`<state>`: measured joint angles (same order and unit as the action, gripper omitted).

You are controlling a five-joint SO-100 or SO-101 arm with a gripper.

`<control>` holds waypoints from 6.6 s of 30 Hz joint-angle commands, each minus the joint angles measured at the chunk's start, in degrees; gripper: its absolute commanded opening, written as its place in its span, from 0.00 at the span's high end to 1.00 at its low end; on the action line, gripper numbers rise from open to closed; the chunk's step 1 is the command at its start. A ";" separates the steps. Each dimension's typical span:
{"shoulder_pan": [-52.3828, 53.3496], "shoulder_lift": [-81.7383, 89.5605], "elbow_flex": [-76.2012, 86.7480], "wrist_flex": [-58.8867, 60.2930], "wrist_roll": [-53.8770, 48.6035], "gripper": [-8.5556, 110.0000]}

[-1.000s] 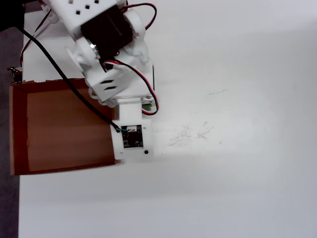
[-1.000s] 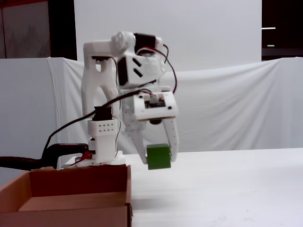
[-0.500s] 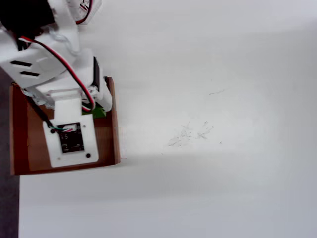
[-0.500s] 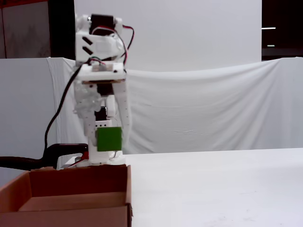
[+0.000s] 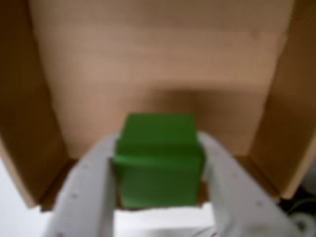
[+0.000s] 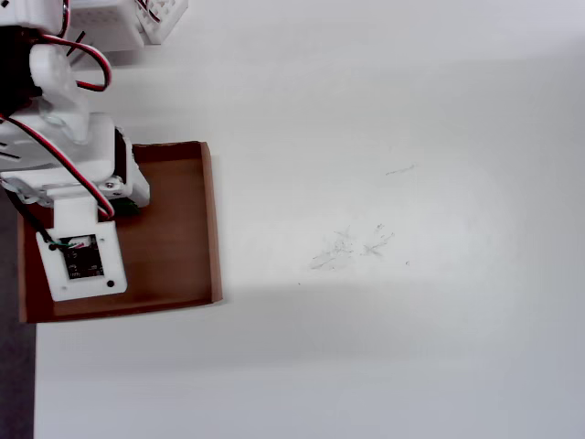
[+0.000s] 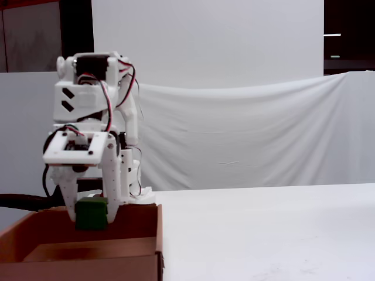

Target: Grasp a green cube and put it in a box.

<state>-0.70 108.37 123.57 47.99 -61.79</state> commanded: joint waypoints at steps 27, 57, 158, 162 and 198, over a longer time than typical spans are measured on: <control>1.14 -0.79 9.76 -14.06 -3.25 0.72; -2.81 35.33 8.17 14.59 -0.97 0.80; 1.23 74.00 46.76 22.85 2.37 0.76; 1.23 74.00 46.76 22.85 2.37 0.75; 1.23 74.00 46.76 22.85 2.55 0.75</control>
<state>0.44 182.02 170.60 71.46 -59.50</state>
